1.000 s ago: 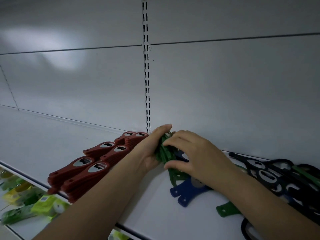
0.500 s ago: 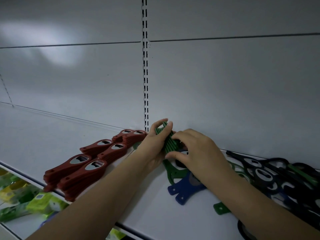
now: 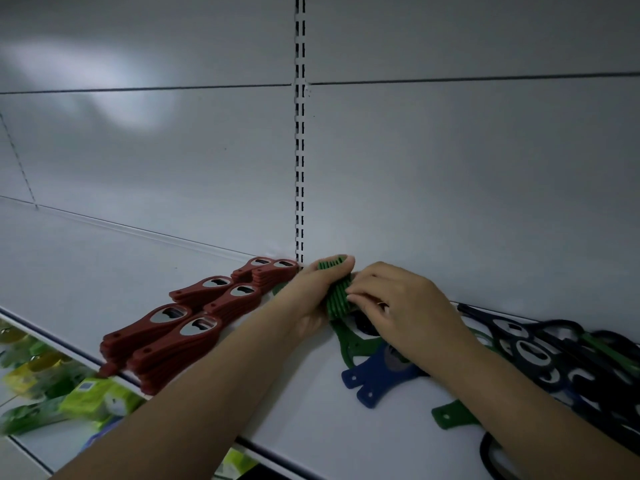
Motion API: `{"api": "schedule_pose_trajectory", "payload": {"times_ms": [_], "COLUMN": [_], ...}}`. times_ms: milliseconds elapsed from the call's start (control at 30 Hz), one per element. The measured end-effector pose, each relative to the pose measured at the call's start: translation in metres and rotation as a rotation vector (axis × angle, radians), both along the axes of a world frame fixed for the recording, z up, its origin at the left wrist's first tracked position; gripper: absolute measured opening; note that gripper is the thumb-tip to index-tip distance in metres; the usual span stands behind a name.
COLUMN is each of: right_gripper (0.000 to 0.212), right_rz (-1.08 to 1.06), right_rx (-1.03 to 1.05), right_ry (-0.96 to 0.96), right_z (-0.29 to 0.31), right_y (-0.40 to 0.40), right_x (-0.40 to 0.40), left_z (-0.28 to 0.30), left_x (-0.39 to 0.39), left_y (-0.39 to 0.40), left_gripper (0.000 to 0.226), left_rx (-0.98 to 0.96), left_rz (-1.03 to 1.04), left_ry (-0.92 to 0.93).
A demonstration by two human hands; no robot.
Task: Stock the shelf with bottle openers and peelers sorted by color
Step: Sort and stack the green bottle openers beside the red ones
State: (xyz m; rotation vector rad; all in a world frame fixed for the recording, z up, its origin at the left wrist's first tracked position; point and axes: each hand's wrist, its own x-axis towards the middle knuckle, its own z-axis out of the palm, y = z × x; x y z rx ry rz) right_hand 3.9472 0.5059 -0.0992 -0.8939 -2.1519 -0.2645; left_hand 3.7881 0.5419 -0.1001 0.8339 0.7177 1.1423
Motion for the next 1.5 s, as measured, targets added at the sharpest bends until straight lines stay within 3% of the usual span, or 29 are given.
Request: {"api": "schedule_pose_trajectory", "payload": {"times_ms": [200, 367, 500, 633, 733, 833, 900, 1033, 1167, 1500], "right_gripper": [0.024, 0.039, 0.059, 0.039, 0.041, 0.042, 0.046, 0.044, 0.044, 0.04], "right_rz": [-0.062, -0.065, 0.063, -0.124, -0.287, -0.289, -0.331, -0.418, -0.48, -0.471], "right_rx": [-0.184, -0.569, -0.647, -0.584, -0.433, -0.422, -0.399, -0.356, -0.457, -0.42], "right_ry": [0.11, -0.266, -0.482, -0.472, -0.491, -0.431, -0.497, -0.515, -0.479, -0.427], "right_z": [0.022, 0.019, 0.004, 0.005, 0.003, 0.001, 0.003, 0.008, 0.008, 0.0], "right_y": [-0.003, 0.018, 0.035, 0.039, 0.032, 0.021, 0.02, 0.018, 0.022, 0.029], "right_x": [0.001, -0.029, -0.057, -0.043, -0.019, -0.011, -0.015, -0.021, -0.018, -0.011], "left_z": [0.025, 0.041, 0.051, 0.055, 0.056, 0.059, 0.062, 0.064, 0.061, 0.061], "left_x": [-0.046, -0.078, -0.082, -0.078, -0.064, -0.045, -0.037, -0.028, -0.021, -0.007], "left_y": [0.001, -0.01, -0.018, -0.005, 0.012, 0.025, 0.031, 0.042, 0.045, 0.042], "left_gripper": [0.039, 0.036, 0.032, 0.036, 0.053, 0.056, 0.06, 0.066, 0.07, 0.062], "left_rx": [0.075, 0.077, 0.231, 0.378, 0.36, 0.373, 0.369, 0.318, 0.313, 0.237], "left_rz": [0.243, 0.3, 0.245, 0.18, 0.084, -0.013, -0.05, -0.081, -0.113, -0.107], "left_ry": [-0.102, 0.008, 0.505, 1.085, 1.384, 1.677, 1.806, 1.906, 1.997, 2.05]}}
